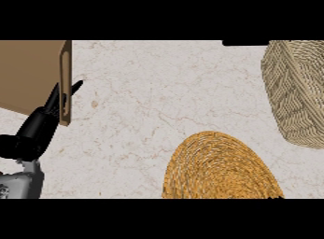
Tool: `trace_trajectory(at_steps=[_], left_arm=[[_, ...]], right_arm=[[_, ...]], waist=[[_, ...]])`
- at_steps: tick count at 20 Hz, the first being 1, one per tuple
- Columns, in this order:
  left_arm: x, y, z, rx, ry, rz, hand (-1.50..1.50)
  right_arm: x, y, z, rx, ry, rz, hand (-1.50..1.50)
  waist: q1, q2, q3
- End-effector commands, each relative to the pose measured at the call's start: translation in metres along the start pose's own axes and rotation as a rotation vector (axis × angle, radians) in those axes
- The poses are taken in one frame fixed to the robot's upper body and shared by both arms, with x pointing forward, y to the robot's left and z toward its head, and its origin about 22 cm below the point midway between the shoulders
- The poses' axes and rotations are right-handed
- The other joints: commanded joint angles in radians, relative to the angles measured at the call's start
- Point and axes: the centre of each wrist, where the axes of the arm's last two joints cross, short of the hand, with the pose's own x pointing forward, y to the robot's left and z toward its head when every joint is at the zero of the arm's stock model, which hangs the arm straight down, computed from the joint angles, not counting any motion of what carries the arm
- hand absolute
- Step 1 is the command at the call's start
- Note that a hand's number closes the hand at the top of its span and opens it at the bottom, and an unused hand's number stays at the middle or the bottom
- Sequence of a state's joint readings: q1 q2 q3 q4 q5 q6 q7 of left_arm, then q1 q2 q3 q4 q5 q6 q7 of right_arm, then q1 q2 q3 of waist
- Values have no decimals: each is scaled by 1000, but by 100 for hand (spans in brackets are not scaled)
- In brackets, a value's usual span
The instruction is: Pick the lemon from the placemat and place it in the basket
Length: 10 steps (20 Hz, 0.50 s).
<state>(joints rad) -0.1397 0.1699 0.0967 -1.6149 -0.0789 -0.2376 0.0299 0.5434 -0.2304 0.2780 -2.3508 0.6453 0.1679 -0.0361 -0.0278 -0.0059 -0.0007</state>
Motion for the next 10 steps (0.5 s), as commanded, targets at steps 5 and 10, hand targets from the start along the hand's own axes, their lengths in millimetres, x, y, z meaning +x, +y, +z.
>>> trace_trajectory(at_steps=[5,10], left_arm=[[-2,0,3,-2,0,2,0],[2,-3,-8,-24,-11,-2,0]], right_arm=[[55,-55,27,-149,-21,-49,150],[46,-72,8,-255,25,67,150]], waist=[[5,3,-2],[17,9,-3]])
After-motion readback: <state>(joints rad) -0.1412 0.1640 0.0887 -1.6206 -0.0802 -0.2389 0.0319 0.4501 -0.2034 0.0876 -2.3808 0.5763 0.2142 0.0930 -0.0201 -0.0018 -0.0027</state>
